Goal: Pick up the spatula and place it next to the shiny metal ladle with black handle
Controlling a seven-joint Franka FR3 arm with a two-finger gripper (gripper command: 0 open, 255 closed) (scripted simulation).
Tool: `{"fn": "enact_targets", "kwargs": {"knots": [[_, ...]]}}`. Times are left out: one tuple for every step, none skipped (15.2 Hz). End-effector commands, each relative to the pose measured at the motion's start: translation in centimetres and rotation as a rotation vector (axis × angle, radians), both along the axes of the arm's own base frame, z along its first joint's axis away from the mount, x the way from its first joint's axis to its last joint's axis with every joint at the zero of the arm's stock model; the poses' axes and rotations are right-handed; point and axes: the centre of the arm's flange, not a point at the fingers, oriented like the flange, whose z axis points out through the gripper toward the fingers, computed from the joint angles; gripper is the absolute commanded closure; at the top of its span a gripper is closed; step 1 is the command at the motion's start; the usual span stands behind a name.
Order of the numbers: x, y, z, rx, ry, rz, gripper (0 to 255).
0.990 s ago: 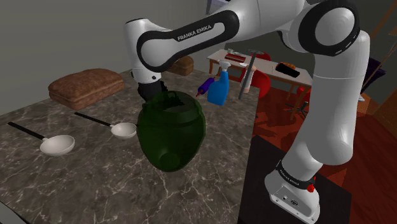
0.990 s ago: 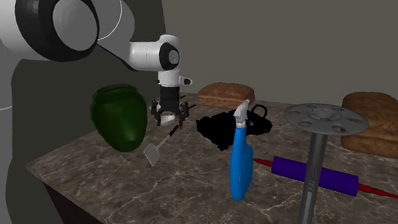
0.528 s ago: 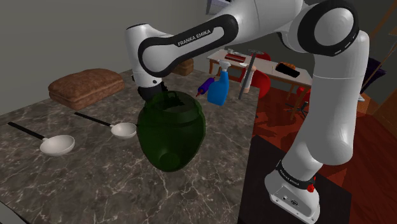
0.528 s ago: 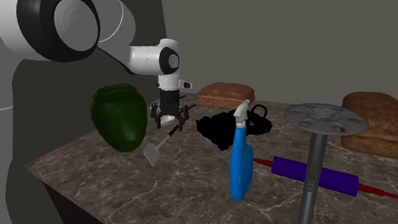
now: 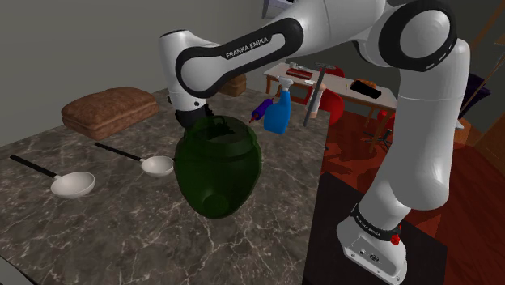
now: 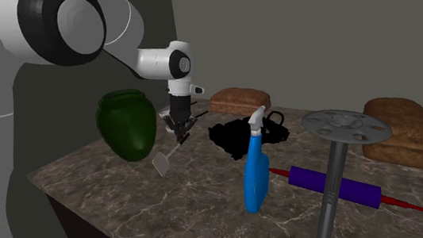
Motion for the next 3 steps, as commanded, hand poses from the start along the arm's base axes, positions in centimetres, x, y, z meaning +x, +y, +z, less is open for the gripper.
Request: {"fn": "enact_targets", "kwargs": {"knots": [[0.00, -0.03, -0.08, -0.001, 0.001, 0.000, 255], [-0.01, -0.03, -0.09, -0.001, 0.001, 0.000, 255], [-0.01, -0.04, -0.11, -0.001, 0.001, 0.000, 255]]}}
